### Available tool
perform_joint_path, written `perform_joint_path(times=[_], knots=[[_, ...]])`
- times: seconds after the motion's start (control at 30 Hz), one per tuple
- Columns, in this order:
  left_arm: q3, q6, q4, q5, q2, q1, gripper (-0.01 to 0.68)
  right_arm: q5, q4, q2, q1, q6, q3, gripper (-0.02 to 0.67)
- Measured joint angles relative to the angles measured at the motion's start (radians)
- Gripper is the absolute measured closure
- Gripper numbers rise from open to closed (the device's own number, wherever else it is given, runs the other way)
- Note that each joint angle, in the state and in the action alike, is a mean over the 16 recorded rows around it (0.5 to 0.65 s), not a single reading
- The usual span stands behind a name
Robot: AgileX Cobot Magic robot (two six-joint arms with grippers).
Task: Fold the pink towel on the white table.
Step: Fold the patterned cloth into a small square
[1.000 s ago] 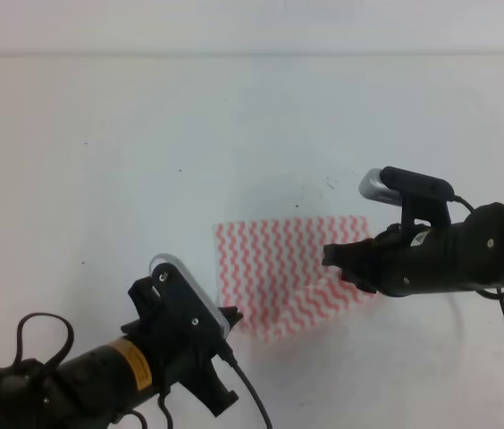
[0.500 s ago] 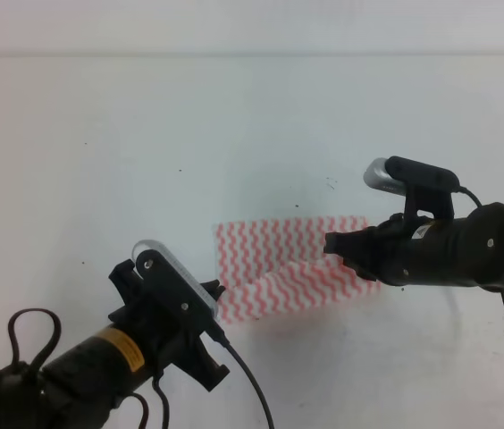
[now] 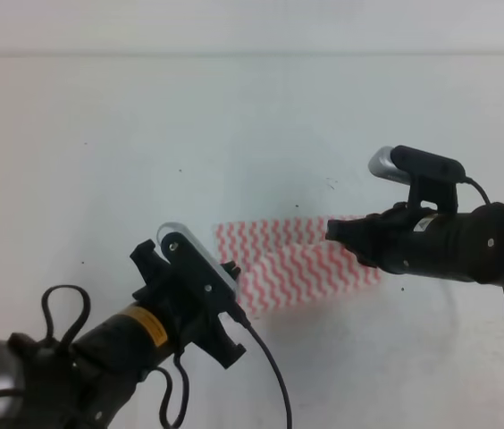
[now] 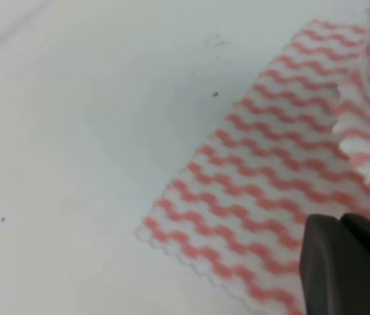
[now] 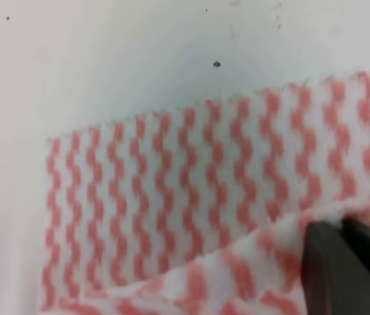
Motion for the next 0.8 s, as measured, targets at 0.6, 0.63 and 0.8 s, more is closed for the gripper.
perform_joint_path(times=[0.6, 0.63, 0.8], knots=[[-0.031, 0.085, -0.109, -0.034, 0.034, 0.000, 0.677, 0.009, 0.001, 0.008, -0.059, 0.000, 0.000, 0.666], [-0.031, 0.087, -0.110, -0.038, 0.034, 0.000, 0.677, 0.011, 0.001, 0.009, -0.061, 0.000, 0.000, 0.666], [-0.032, 0.086, -0.162, -0.070, 0.034, 0.000, 0.677, 0.015, 0.000, 0.014, -0.062, -0.003, 0.000, 0.666]])
